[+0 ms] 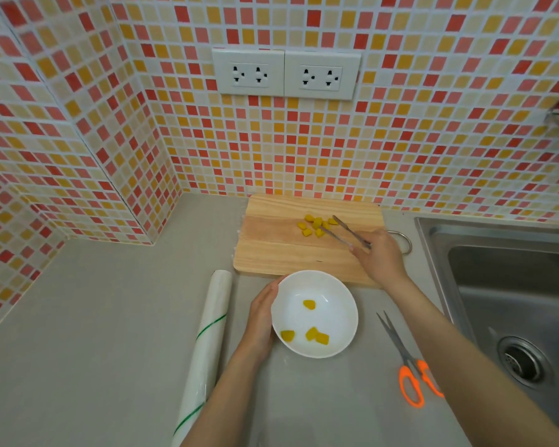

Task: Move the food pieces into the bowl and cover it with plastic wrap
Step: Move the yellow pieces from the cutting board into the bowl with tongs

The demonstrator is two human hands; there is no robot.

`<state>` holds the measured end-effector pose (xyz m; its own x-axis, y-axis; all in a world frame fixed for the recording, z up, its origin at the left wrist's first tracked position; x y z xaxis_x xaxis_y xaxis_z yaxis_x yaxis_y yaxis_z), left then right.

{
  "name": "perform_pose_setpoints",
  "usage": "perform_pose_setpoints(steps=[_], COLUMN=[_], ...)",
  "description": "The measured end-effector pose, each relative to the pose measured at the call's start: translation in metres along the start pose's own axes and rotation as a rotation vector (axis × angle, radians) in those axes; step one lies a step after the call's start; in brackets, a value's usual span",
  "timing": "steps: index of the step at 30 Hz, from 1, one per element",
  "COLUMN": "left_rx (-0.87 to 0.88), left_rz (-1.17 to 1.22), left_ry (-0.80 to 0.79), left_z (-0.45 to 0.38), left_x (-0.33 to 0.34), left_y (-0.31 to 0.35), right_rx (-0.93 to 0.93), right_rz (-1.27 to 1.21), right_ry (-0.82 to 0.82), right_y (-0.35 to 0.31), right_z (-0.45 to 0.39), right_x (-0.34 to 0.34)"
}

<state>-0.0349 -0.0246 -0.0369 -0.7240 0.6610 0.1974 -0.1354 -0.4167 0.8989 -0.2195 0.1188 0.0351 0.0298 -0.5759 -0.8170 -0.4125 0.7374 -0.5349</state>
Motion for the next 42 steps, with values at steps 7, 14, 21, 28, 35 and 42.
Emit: perform_pose_setpoints(steps=[7,14,21,28,35,42], left_rx=[-0.009,-0.023,-0.019,-0.010,-0.006,-0.006], left_rz=[-0.018,-0.015,0.022,0.025,0.039,0.038], left_ry=[0.026,0.038,0.015,0.017,0.027,0.016], left_z=[-0.004,-0.005,0.000,0.004,0.006,0.007], left_x=[-0.002,-0.002,-0.001,0.000,0.002,0.001], left_y=[-0.003,-0.003,0.000,0.003,0.006,0.007], right_rx=[0.131,0.216,0.036,-0.084,-0.013,0.197], right_rz=[0.075,0.003,-0.108,-0.232,-0.225,-0.068], right_ry=[-0.009,0.037,0.106,-0.169,-0.062,-0.022], right_y=[-0.023,-0.016,-0.027,-0.027,-0.009,0.000], right_z=[-0.021,-0.019,0.020,0.091,0.070,0.004], right_x=[0.045,0.048,0.005,-0.033,-0.039,0.003])
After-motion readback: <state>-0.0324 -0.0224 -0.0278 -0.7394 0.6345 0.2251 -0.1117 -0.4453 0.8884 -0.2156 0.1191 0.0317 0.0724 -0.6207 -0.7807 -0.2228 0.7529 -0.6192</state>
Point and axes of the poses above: each hand's wrist, its own z-axis away from the middle knuckle, its own x-axis out of the palm, y = z × x, the point moved 2 cm from there along -z, towards the middle knuckle, and after that the axes turned 11 degrees about y, right-handed, at the moved point
